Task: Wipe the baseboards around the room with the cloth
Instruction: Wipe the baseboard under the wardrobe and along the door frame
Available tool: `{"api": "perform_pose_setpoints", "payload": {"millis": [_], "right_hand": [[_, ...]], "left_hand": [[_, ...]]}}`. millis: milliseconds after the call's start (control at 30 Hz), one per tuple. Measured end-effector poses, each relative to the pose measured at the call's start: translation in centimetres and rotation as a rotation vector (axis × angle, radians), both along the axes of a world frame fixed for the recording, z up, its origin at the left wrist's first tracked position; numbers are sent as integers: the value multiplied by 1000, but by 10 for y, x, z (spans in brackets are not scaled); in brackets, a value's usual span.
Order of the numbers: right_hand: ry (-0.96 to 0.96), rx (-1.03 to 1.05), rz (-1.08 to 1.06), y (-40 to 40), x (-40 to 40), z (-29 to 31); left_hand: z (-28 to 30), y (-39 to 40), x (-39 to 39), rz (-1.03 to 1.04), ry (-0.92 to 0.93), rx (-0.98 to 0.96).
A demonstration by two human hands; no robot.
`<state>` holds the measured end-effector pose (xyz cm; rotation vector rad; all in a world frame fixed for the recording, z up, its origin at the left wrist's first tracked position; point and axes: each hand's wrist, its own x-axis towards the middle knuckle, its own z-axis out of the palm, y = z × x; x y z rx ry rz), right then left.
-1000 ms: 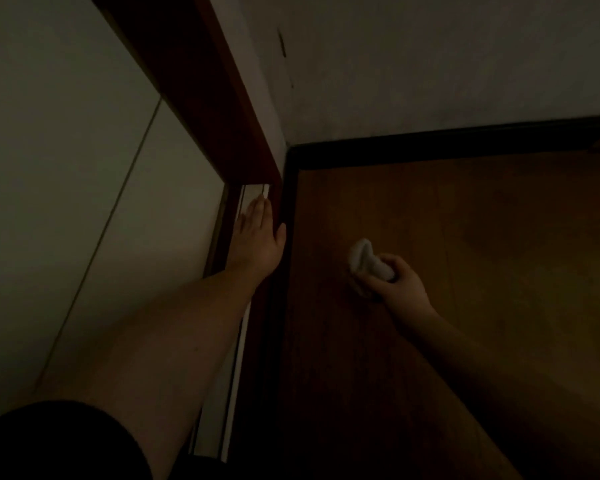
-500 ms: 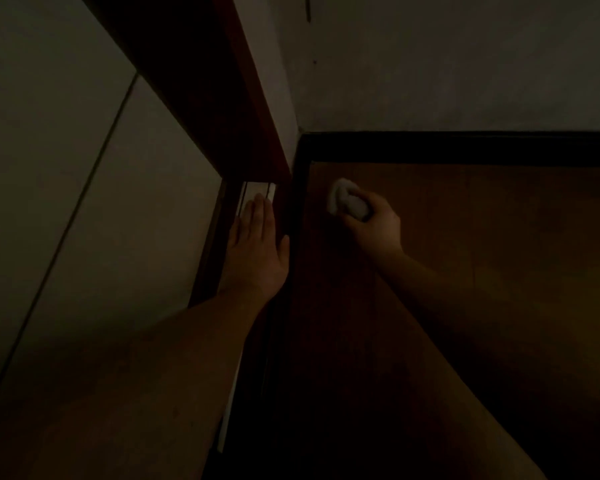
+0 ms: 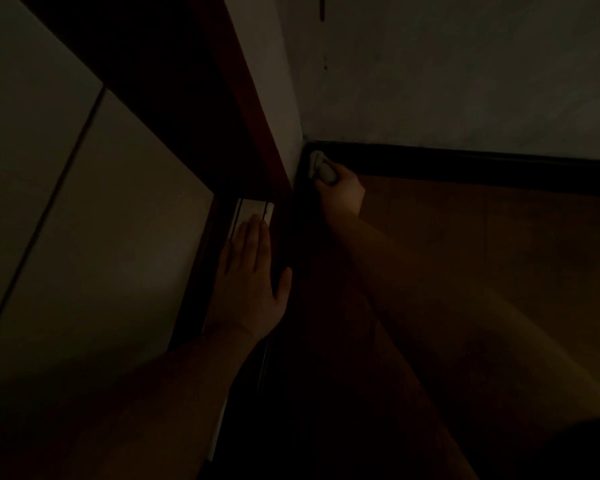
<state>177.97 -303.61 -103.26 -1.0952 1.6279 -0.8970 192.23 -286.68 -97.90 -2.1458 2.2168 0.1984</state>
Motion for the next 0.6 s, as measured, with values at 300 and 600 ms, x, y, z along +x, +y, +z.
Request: {"api": "perform_pose_setpoints", "payload": {"millis": [300,600], "right_hand": [[115,65,-357,-1,-62,-8],[312,53,-601,21,-207,-7]], "left_hand": [[2,-2,-1,8,10,30],[0,-4,-1,10,24,11]]}}
